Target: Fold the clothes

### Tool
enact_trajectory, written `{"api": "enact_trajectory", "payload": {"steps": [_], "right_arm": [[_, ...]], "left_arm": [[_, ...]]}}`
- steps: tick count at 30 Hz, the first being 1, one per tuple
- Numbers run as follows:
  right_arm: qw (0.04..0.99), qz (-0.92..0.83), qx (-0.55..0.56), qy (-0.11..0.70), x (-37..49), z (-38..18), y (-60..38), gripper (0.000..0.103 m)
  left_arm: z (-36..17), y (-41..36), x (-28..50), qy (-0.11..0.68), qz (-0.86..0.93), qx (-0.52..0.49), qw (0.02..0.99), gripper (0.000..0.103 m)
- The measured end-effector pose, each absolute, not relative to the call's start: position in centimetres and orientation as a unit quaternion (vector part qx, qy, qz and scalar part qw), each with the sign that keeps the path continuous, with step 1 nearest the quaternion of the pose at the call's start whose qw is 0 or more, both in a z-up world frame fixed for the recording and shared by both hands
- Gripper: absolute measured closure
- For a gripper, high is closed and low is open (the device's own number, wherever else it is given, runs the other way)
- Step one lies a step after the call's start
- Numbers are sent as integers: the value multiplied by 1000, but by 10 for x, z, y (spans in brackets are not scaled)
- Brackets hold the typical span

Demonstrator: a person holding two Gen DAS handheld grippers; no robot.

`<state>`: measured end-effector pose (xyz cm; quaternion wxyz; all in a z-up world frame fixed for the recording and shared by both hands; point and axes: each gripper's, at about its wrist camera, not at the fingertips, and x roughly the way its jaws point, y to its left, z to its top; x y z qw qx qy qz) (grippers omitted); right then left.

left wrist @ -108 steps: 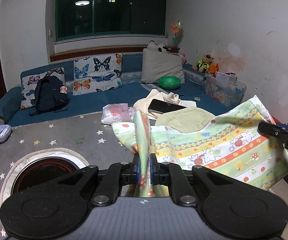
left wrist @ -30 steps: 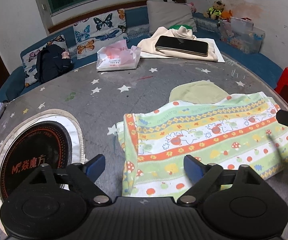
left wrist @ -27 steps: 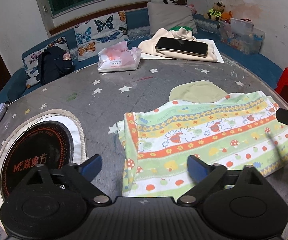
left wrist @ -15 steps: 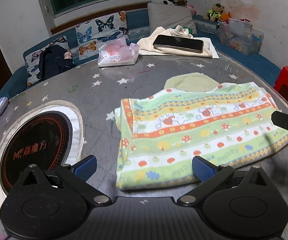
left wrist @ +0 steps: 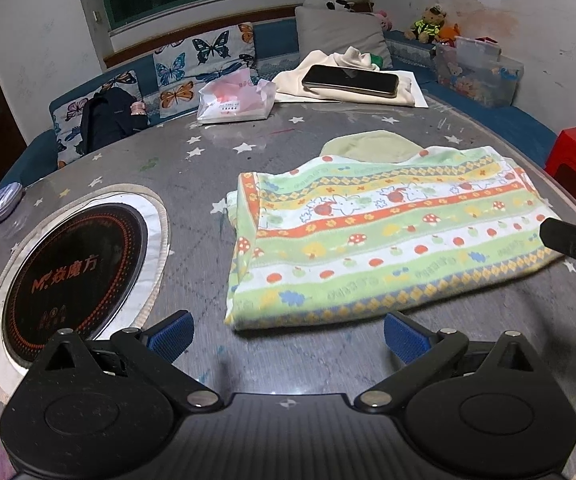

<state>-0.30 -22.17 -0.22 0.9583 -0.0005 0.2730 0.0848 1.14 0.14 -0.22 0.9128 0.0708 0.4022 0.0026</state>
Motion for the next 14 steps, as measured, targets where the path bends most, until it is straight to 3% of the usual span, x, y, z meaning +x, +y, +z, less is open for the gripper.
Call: {"api": "enact_trajectory", "payload": {"steps": [14], "right_arm": [[961, 92, -2, 261, -38, -4, -212, 0]], "left_arm": [[4, -2, -23, 378, 4, 71, 923, 0]]}}
